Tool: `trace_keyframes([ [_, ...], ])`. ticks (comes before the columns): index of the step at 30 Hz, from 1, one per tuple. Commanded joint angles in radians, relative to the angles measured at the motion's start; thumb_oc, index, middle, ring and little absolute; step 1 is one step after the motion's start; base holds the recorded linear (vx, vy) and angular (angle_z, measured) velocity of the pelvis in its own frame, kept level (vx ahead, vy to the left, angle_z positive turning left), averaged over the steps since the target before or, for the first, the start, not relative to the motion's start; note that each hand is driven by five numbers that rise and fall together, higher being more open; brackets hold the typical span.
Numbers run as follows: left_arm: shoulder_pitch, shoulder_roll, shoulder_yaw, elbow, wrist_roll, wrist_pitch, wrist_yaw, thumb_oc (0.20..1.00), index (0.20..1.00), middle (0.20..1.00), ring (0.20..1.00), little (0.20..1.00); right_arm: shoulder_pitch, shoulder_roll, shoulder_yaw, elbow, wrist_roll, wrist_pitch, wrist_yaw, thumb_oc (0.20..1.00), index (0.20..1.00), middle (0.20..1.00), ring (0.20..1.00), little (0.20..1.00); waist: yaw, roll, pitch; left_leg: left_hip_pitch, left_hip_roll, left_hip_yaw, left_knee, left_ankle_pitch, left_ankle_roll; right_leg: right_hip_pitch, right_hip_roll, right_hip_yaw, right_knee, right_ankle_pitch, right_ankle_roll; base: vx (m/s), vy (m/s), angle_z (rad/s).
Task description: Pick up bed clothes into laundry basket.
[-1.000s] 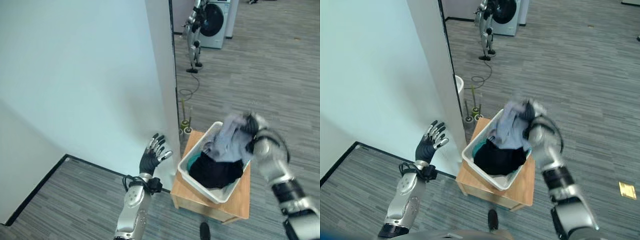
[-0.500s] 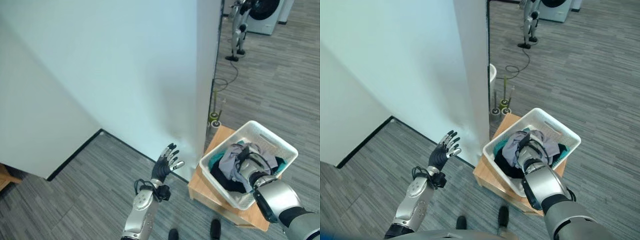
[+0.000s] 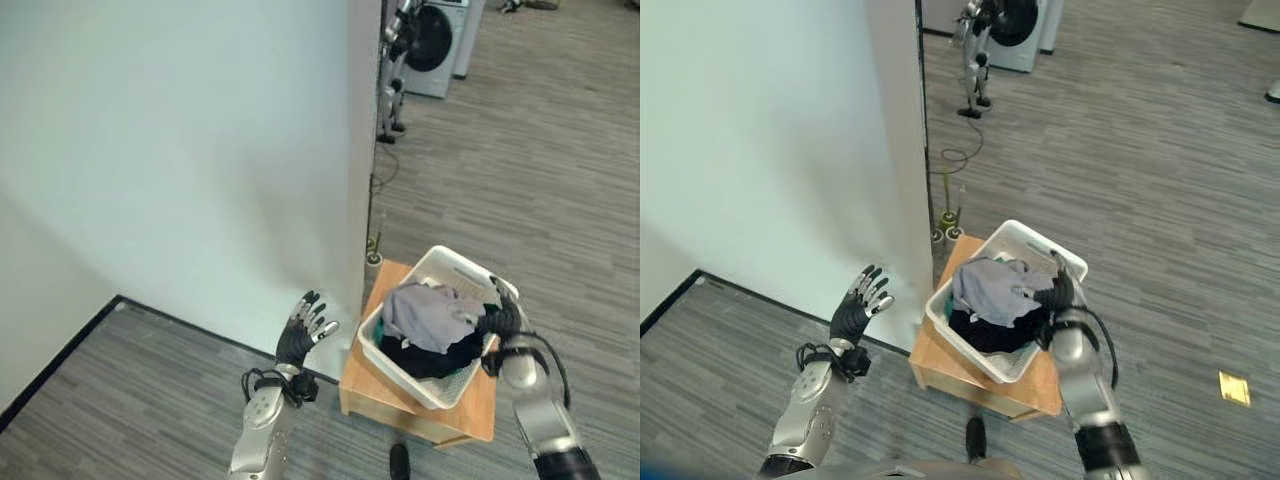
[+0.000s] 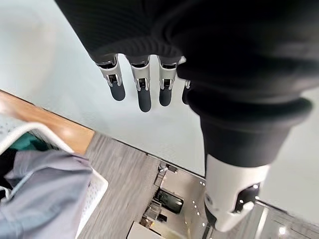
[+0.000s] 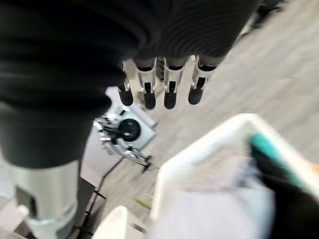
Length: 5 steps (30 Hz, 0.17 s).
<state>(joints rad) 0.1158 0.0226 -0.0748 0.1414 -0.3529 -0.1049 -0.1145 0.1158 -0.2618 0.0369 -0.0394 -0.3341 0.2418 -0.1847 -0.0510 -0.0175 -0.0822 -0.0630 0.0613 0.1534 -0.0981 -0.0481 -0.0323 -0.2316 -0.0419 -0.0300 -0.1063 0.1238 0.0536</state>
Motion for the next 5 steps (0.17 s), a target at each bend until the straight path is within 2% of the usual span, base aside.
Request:
trace_keyframes([
  [1, -0.027, -0.001, -0.012, -0.02, -0.034, -0.066, 0.006, 1.0, 1.0, 1.0, 1.0, 1.0, -0.01, 0.016, -0.033, -0.047, 0.089, -0.097, 0.042, 1.0, 1.0, 1.0, 1.0, 1.0, 0.006, -0.009, -0.041, -0.032, 0.05, -0.027, 0.011, 0.062, -0.03, 0.094, -0.064, 0.007, 0.019, -0.064, 0.043, 0.0, 0.0, 0.0],
  [5, -0.022, -0.009, -0.025, -0.027, -0.028, -0.082, 0.022, 1.0, 1.0, 1.0, 1.0, 1.0, 0.043, -0.009, 0.014, 0.002, 0.123, -0.184, 0.056, 1.0, 1.0, 1.0, 1.0, 1.0, 0.001, -0.005, -0.047, -0.018, 0.049, -0.021, 0.011, 0.055, -0.029, 0.101, -0.062, 0.014, 0.019, -0.067, 0.042, -0.01, 0.0, -0.08],
])
